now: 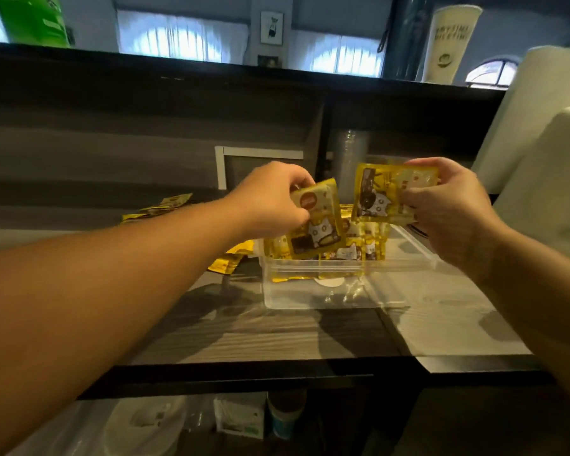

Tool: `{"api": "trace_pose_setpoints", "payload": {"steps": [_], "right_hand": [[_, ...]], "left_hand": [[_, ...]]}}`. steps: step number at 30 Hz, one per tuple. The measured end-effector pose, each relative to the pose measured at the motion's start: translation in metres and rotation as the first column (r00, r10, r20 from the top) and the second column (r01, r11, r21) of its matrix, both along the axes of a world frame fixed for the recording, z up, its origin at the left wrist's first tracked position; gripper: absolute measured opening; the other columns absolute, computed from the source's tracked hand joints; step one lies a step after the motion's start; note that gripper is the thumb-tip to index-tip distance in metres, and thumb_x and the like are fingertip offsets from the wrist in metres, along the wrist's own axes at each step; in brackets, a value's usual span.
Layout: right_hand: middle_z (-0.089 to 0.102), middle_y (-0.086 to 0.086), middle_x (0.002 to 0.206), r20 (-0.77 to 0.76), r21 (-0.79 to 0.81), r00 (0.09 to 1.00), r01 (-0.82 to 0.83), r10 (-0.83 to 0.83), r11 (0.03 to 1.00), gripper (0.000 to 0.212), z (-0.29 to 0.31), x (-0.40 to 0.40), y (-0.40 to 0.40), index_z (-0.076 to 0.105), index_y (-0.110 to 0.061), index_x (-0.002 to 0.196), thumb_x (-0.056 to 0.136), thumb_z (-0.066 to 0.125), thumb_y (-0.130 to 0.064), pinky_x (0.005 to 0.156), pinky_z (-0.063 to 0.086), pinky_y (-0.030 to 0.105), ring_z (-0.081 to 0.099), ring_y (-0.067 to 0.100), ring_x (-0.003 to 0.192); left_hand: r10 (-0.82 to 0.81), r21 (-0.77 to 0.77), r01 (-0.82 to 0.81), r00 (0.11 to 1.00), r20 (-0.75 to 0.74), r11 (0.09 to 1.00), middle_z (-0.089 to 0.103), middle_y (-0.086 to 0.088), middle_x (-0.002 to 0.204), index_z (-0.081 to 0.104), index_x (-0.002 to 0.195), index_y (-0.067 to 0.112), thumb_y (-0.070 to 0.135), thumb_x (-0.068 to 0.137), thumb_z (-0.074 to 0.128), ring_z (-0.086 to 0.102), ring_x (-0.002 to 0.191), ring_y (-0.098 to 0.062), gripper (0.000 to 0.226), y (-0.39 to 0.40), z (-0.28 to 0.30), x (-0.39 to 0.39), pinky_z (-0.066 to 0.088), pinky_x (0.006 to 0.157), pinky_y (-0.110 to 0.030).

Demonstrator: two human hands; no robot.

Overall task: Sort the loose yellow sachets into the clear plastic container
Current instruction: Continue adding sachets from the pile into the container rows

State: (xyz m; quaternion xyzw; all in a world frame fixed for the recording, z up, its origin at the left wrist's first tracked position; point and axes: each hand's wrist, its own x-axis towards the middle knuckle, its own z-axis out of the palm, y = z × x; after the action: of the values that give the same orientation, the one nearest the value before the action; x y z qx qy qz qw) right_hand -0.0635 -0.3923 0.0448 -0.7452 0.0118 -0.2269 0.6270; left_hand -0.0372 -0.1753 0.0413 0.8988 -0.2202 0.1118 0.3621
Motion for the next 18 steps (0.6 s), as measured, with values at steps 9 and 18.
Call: {"api": "trace_pose_setpoints", "payload": {"steps": [9, 18], "right_hand": [[0.062, -0.006, 0.103, 0.074, -0.302, 0.997, 0.003, 0.021, 0.953, 0.041, -0.004, 0.003, -0.026, 0.06, -0.027, 0.112, 0.084, 0.069, 0.002, 0.063, 0.052, 0.018, 0.062, 0.01, 0.091], [0.056, -0.008, 0.099, 0.008, -0.85, 0.995, -0.046, 0.102, 0.525, 0.034, 0.0, 0.02, -0.028, 0.064, -0.019, 0.116, 0.085, 0.071, -0.009, 0.063, 0.043, 0.012, 0.058, 0.012, 0.094]], "left_hand": [[-0.096, 0.665, -0.253, 0.892, 0.441, 0.702, 0.052, 0.002, 0.115, 0.051, 0.127, 0.03, 0.038, 0.084, 0.074, 0.05, 0.103, -0.019, 0.049, -0.03, -0.015, 0.019, 0.04, 0.068, -0.031], [0.011, 0.744, -0.119, 0.989, 0.149, 0.657, 0.036, -0.004, 0.153, 0.006, 0.157, 0.037, 0.066, 0.075, 0.072, 0.038, 0.138, -0.031, 0.109, -0.031, -0.016, 0.034, 0.037, 0.106, -0.058]]}}
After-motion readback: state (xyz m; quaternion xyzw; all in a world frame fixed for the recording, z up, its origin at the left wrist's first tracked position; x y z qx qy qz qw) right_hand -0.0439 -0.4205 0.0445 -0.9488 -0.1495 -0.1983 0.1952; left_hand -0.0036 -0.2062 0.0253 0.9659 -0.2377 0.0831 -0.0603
